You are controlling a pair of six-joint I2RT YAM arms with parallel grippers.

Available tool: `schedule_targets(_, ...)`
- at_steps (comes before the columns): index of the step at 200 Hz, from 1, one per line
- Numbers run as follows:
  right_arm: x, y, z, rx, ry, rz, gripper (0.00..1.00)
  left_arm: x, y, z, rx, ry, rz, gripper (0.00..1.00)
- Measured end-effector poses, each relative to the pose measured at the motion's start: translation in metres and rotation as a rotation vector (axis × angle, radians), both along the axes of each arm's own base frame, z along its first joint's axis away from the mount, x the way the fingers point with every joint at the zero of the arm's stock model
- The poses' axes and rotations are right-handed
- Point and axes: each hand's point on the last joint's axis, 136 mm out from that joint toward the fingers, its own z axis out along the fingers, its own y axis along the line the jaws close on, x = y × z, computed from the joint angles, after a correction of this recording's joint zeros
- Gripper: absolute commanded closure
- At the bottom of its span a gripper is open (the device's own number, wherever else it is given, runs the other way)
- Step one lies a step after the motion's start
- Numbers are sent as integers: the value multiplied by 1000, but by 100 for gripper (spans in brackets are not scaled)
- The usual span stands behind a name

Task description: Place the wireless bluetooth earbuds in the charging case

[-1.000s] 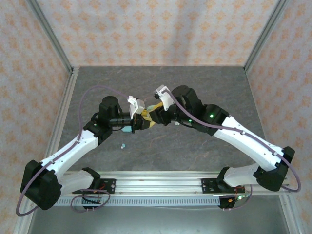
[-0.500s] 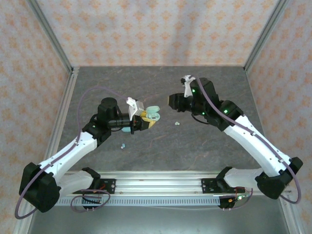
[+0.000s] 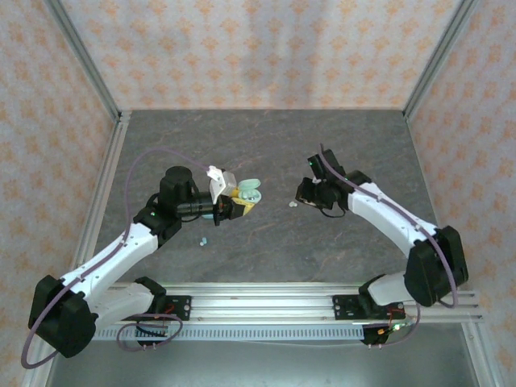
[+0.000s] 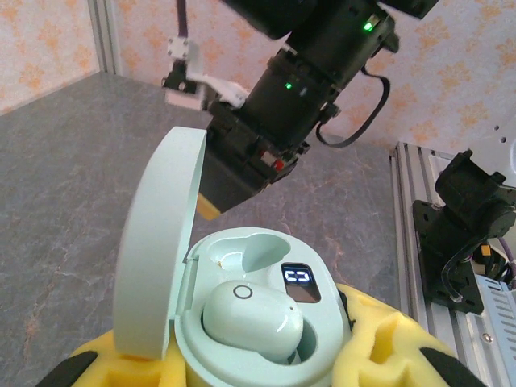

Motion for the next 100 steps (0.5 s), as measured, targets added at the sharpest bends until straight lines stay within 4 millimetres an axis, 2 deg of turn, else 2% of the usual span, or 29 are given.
schedule_targets(22, 11, 6, -19, -49, 39, 44, 75, 0, 0, 0, 0, 0, 1, 91)
schedule_targets(52, 36, 12, -46, -99, 86, 75, 82, 1, 0, -1, 3, 2, 5, 91)
schedule_targets(100, 67, -3, -96, -82, 186, 30, 88, 0, -1, -4, 12, 8, 10, 91)
